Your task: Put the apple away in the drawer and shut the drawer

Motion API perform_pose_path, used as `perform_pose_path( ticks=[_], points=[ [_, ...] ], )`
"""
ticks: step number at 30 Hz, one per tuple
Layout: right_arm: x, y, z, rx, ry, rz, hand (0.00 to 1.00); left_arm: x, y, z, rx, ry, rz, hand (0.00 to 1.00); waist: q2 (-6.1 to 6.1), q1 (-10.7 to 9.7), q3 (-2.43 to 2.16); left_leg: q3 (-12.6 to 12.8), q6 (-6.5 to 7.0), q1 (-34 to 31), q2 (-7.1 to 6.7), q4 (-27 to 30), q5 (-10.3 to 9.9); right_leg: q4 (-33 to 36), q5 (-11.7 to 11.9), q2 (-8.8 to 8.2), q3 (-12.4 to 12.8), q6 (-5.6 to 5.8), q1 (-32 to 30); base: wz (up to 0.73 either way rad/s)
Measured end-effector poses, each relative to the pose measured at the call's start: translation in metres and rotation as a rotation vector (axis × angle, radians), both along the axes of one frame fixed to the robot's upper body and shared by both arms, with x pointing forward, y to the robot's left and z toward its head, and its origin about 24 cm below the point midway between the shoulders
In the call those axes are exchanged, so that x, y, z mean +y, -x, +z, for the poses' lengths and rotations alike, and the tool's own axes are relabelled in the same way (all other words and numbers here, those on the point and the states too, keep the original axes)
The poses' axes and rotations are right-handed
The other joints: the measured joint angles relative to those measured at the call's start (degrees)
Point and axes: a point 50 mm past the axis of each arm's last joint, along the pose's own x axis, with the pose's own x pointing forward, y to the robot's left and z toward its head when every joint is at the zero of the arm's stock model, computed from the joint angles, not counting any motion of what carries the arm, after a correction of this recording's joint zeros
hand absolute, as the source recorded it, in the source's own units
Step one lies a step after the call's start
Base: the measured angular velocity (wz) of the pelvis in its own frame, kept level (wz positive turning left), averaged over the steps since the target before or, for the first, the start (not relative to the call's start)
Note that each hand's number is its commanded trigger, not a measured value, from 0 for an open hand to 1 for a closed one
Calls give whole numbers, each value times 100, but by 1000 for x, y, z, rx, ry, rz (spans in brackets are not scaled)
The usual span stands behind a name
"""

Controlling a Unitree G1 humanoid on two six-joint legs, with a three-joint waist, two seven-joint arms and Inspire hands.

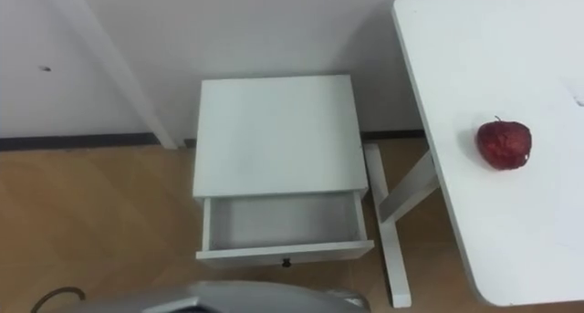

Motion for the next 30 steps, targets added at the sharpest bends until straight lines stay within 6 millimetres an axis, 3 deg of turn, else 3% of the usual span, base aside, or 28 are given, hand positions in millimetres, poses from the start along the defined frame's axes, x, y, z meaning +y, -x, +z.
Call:
perform_pose_path(
  ticks=[2, 4, 8, 10, 14, 19, 26, 30],
  points=[
    [-2, 5, 1, -7, 18, -94, 0, 3, 3, 1, -4, -6, 38, 0, 47, -57, -22, 3, 6, 7, 2, -3, -9, 25, 0, -6, -4, 0, 5, 0],
    [-7, 11, 3, -61, 61, -373, 0, 7, 10, 2, -15, -19, 115, 0, 13, -144, 12, 98, 7, 51, -1, -16, -8, 98, -24, 5, 61, 6, 10, -13],
    [-16, 8, 5, -195, 113, -783, 0, 12, 18, 4, -19, -54, 169, 0, -10, -318, 7, 139, 10, 91, 6, -19, -44, 81, -45, 2, 126, 14, 9, -9],
    [-22, 10, 7, -252, 145, -1011, 0, 14, 23, 5, -23, -65, 199, 0, -49, -359, -18, 159, 15, 109, 7, -19, -60, 98, -47, 17, 156, 17, 12, -5],
    [-28, 11, 9, -311, 195, -1272, 0, 18, 34, 7, -29, -84, 254, 0, -111, -420, -70, 248, 18, 133, 8, -5, -64, 107, -44, 15, 169, 21, 12, -8],
    [-40, 13, 13, -382, 271, -1651, 0, 21, 37, 9, -38, -101, 293, 0, -128, -602, -75, 267, 21, 117, 8, 1, -67, 136, -50, 7, 165, 25, -11, 1],
    [-67, 5, 27, -492, 394, -1736, 0, 27, 33, 11, -76, -114, 282, 0, -137, -671, -73, 345, 24, 127, 8, 2, -70, 269, -78, 14, 318, 25, -148, -10],
    [-90, -15, 44, -591, 443, -1759, 0, 31, 38, 14, -87, -130, 277, 0, -166, -661, -76, 471, 24, 88, 11, 4, -69, 383, -72, 23, 432, 20, -291, -18]
  ],
)
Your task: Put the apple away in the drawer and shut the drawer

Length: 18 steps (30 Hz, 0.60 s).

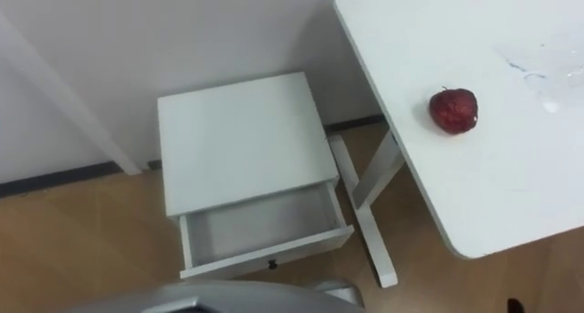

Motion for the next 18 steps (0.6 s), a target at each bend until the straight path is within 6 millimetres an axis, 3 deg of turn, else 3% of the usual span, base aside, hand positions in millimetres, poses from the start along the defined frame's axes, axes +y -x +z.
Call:
perform_pose_path(
  ticks=[8, 12, 18],
  points=[
    [-42, -31, 45, -5, 204, -41, 0, 4, -5, 2, -35, -20, -14, 0, -5, -9, 11, -19, 34, -79, 1, -1, -25, 6, -5, 12, 1, 24, -58, 2],
    [-61, -58, 90, -30, 406, -4, 0, 6, -11, 4, -66, -33, -29, 0, 2, 27, 16, -4, 35, -175, 0, -8, -25, 17, 14, 16, 7, 30, -159, 0],
    [-66, -86, 138, 9, 649, 70, 0, 3, -18, 3, -86, -22, -90, 0, -1, 205, 17, 83, 34, -173, 4, 1, -24, 18, 28, 15, 43, 18, -192, -7]
  ],
)
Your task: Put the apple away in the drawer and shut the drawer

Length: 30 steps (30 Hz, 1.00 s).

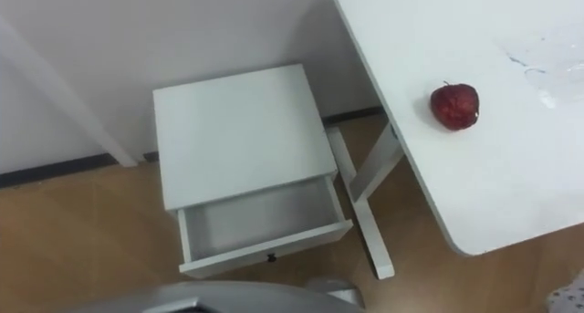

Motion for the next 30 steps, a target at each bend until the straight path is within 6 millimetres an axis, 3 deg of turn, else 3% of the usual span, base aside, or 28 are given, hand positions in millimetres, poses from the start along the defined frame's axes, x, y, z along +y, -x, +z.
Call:
perform_pose_path(
  ticks=[6, 14, 23, 30],
  points=[
    [14, -31, 33, 67, 218, 131, 0, -8, -7, -3, 7, 22, -86, 0, 32, 24, 27, 2, 0, -36, -6, -1, 0, -31, -2, -8, -7, 3, -3, 0],
    [26, -48, 57, 184, 463, 236, 0, -11, -9, -4, 19, 61, -129, 0, 63, 184, 27, 24, 0, -101, -4, -1, 0, -107, 12, -1, -42, 14, -20, 3],
    [48, -82, 50, 169, 465, 523, 0, -15, -7, -6, 54, 99, -162, 0, 45, 235, 33, 28, 0, -87, 7, -3, 0, -99, 27, -5, -83, 0, 23, 0],
    [59, -94, 42, 228, 466, 696, 0, -12, -11, -4, 48, 88, -165, 0, -36, 325, 41, 23, 0, -116, 17, 0, 0, -100, 36, -15, -168, 1, 15, 5]
  ],
)
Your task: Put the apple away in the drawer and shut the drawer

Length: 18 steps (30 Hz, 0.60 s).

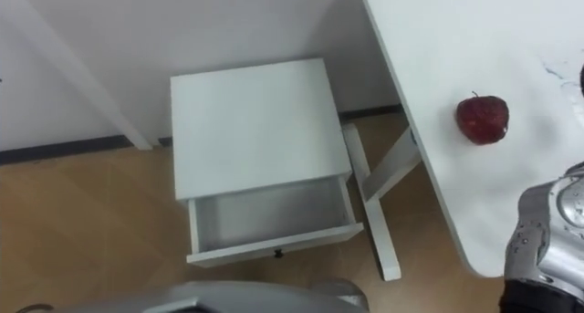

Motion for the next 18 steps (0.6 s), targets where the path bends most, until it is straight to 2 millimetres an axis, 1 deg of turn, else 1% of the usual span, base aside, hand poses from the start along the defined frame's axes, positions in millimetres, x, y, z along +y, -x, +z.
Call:
perform_pose_path(
  ticks=[2, 4, 6, 8, 10, 17, 18],
  points=[
    [5, -4, -2, 30, 31, 53, 0, 0, 1, 0, 5, 0, 1, 0, -10, -6, -7, 0, 0, -19, 10, 10, 0, -11, 15, 6, -9, -6, -1, 2],
    [8, -6, -6, 65, 53, 102, 0, 0, 0, 0, 4, 1, 1, 0, -48, -7, 3, 0, 0, -32, 21, 14, 0, -14, 27, 12, -18, -14, -7, 0],
    [10, -8, -10, 91, 58, 147, 0, 0, 0, 0, 5, 4, 0, 0, -108, -9, 0, 0, 0, -63, 32, 49, 0, -22, 35, 12, -37, -16, -13, 4],
    [13, -10, -13, 114, 73, 177, 0, 0, 1, 0, 9, 4, 1, 0, -128, -7, 0, 0, 0, -73, 37, 81, -1, -24, 44, 12, -38, -19, -10, 0],
    [15, -12, -15, 127, 78, 209, 0, 0, 0, 0, 8, 4, -1, 0, -123, -9, -1, 0, 0, -73, 40, 89, -1, -22, 50, 13, -38, -22, -7, 0],
    [16, -12, -23, 160, 63, 251, 0, 0, 0, 0, 10, 0, -8, 0, -13, -3, -35, -3, 0, -51, 49, 94, 0, -15, 74, 13, -64, -30, 17, 0],
    [16, -11, -24, 166, 61, 261, 0, 0, 0, 0, 10, -1, -8, 0, -4, -3, -31, -7, 0, -36, 49, 94, 0, -15, 75, 10, -75, -30, 34, 3]
  ],
)
